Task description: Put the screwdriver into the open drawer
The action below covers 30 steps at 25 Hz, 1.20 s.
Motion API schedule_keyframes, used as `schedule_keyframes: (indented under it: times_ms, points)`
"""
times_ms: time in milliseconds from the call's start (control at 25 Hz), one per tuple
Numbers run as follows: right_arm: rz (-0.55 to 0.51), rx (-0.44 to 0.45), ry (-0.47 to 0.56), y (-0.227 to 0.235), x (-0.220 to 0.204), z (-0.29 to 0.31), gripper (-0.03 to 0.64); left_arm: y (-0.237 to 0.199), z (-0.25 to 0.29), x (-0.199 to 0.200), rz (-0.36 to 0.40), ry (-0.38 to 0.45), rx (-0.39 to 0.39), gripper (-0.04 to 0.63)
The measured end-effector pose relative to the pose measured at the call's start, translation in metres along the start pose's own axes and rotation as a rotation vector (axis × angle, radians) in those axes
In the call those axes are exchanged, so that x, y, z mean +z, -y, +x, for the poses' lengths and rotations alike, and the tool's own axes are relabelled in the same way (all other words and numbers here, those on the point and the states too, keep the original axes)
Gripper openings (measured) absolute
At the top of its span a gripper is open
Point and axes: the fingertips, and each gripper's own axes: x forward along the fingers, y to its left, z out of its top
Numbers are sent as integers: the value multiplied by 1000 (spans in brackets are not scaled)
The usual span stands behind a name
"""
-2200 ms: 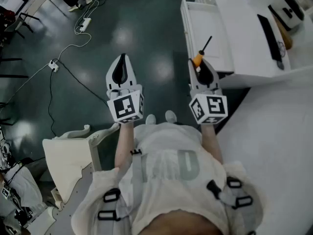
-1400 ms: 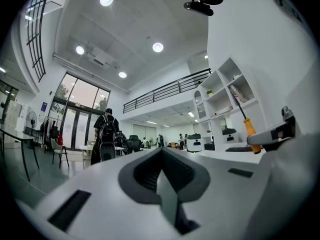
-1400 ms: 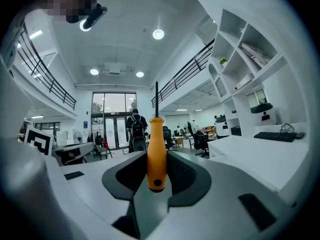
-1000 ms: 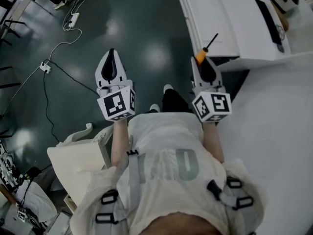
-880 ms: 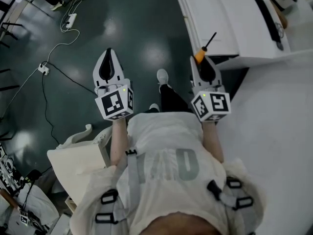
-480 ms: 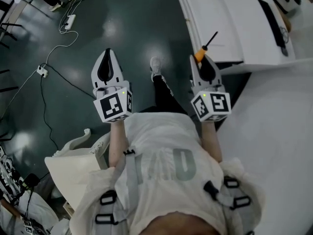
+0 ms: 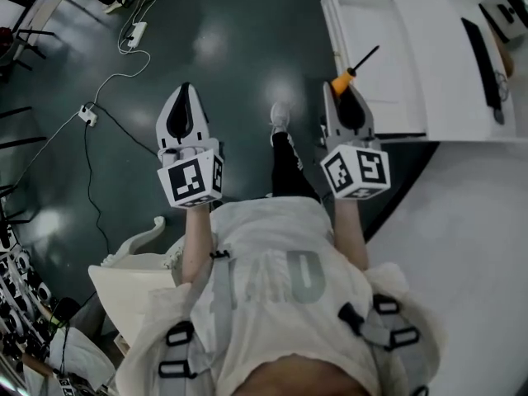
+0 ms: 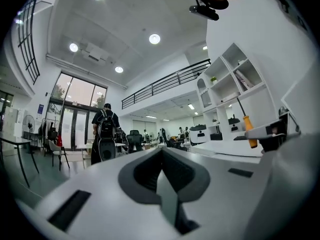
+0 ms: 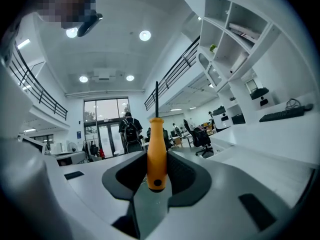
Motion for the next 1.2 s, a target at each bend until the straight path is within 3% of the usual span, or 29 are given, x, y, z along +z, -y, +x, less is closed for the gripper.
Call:
schedule_keyframes:
  times_ms: [280, 640, 800, 1200]
  points:
    - [-42, 2, -57, 29, 22, 89, 118, 4, 98, 10, -13, -4, -40, 6]
    - [-73, 25, -86, 76, 64, 236, 118, 0, 272, 34, -19, 5, -54, 6]
    - [-77, 9, -69, 103, 78, 271, 118, 15, 331, 52, 4, 41, -88, 6]
    - [-60, -82, -63, 145, 94, 328, 118, 42, 423, 70, -23, 65, -203, 6]
